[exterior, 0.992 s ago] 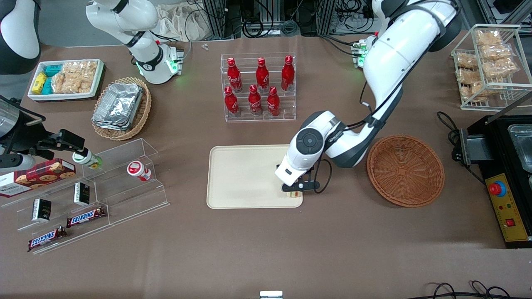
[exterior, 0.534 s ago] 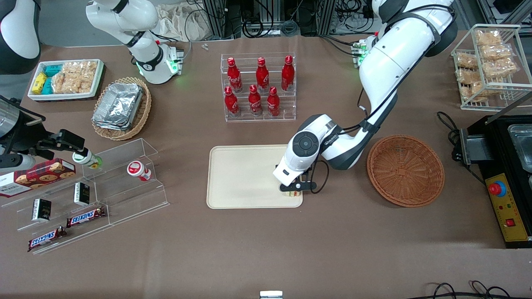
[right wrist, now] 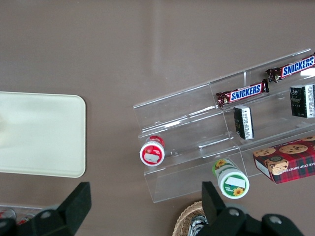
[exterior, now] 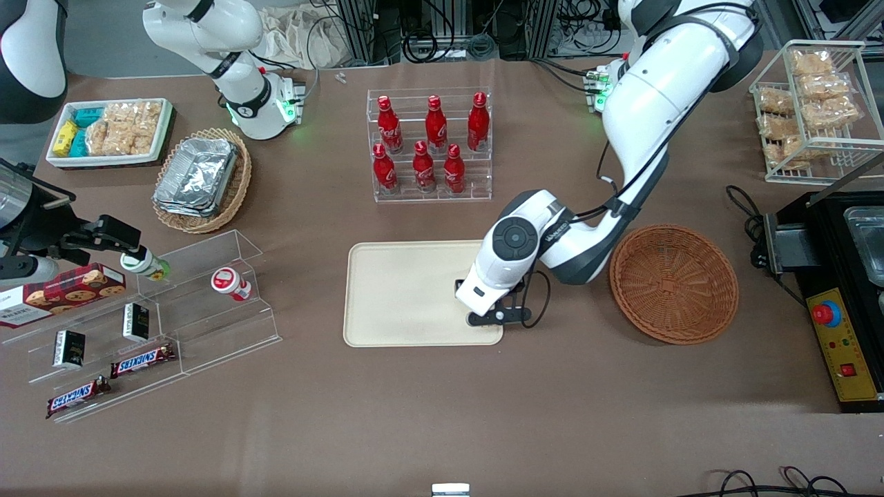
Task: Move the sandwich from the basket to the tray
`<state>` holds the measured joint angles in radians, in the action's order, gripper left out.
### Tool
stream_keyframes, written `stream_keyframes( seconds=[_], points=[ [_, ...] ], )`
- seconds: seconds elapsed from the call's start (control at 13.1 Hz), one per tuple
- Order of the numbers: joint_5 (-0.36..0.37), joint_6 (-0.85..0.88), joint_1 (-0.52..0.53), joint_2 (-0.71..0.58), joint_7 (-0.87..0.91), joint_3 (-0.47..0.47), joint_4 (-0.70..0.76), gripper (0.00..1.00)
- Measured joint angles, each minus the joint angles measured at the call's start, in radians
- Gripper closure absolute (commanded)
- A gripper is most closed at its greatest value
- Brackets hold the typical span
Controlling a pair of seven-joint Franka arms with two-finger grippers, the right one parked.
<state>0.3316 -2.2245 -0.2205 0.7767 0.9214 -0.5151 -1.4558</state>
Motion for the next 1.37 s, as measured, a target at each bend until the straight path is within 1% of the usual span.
stream_keyframes(
  seconds=[0.15, 0.46, 0.69, 0.84, 0.92, 1.14, 1.37],
  points=[
    [0.000, 0.025, 0.037, -0.055, 0.009, 0.000, 0.018, 0.00],
    [0.000, 0.240, 0.114, -0.237, 0.013, -0.001, 0.022, 0.00],
    [-0.007, 0.362, 0.182, -0.387, 0.013, -0.001, -0.007, 0.00],
    [-0.032, 0.408, 0.230, -0.468, 0.014, 0.001, -0.028, 0.00],
    [-0.057, 0.419, 0.265, -0.501, 0.004, 0.002, -0.034, 0.00],
    [-0.135, 0.477, 0.385, -0.556, -0.136, 0.006, -0.044, 0.00],
    [-0.141, 0.529, 0.468, -0.573, -0.223, 0.010, -0.046, 0.00]
  ],
)
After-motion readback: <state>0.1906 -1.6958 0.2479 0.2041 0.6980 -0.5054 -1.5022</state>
